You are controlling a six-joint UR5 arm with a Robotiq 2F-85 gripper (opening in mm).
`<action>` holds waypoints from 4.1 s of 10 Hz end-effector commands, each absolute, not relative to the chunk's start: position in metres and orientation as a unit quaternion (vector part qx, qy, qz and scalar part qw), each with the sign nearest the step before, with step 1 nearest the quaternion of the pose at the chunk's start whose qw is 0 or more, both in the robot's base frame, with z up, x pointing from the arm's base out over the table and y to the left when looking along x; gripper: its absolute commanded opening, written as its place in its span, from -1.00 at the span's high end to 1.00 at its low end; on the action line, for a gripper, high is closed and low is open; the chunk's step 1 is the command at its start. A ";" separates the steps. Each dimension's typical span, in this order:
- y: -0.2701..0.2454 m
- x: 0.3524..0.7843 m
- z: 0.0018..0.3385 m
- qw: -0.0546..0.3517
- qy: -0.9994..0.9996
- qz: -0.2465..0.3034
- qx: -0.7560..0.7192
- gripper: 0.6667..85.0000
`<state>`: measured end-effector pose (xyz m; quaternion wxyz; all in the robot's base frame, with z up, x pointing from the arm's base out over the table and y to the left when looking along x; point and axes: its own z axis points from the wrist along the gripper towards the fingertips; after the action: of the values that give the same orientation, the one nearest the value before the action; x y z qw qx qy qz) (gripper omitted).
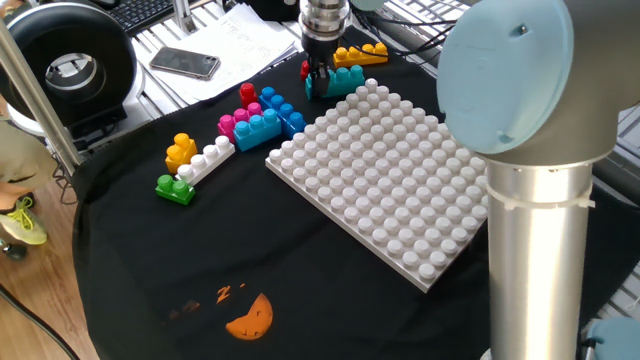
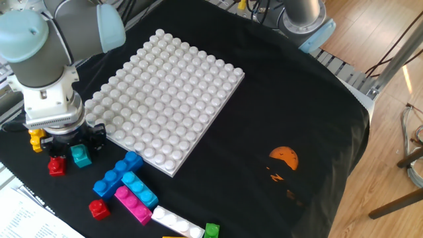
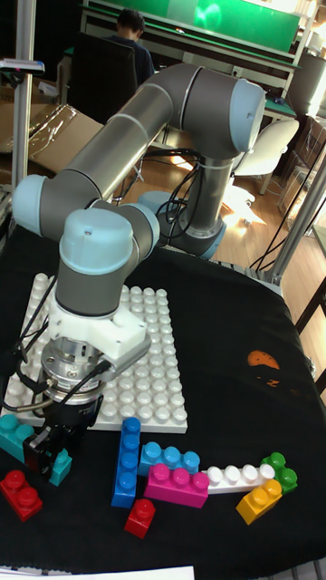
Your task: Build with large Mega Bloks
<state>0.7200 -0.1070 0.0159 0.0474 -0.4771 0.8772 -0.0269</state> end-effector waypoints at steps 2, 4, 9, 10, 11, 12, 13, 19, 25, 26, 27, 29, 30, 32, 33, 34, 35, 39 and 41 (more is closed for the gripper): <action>-0.117 0.713 0.023 0.033 0.883 -0.033 -0.467 -0.09; -0.120 0.717 0.021 0.038 0.884 -0.040 -0.463 0.08; -0.135 0.718 0.032 0.041 0.886 -0.046 -0.460 0.50; -0.137 0.715 0.039 0.039 0.887 -0.046 -0.458 0.50; -0.130 0.713 0.041 0.044 0.890 -0.028 -0.454 0.50; -0.130 0.710 0.047 0.043 0.891 -0.023 -0.451 0.49; -0.134 0.706 0.055 0.041 0.893 -0.024 -0.447 0.49; -0.140 0.697 0.086 0.048 0.921 -0.017 -0.386 0.49; -0.140 0.687 0.096 0.057 0.951 -0.013 -0.304 0.49; -0.143 0.684 0.097 0.058 0.959 -0.017 -0.278 0.49; -0.144 0.684 0.095 0.069 0.970 -0.020 -0.234 0.49; -0.145 0.680 0.091 0.084 0.983 -0.031 -0.161 0.52; -0.148 0.677 0.089 0.089 0.986 -0.036 -0.139 0.53; -0.145 0.670 0.085 0.092 0.991 -0.017 -0.094 0.57; -0.146 0.666 0.084 0.093 0.993 -0.009 -0.074 0.57; -0.145 0.666 0.085 0.100 0.994 -0.001 -0.051 0.59; -0.144 0.664 0.087 0.099 0.995 0.009 -0.029 0.61; -0.143 0.635 0.084 0.043 0.999 0.018 0.017 0.73; -0.160 0.628 0.082 0.030 0.999 -0.017 0.008 0.82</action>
<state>0.6385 -0.1502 0.0821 0.0471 -0.0050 0.9989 -0.0019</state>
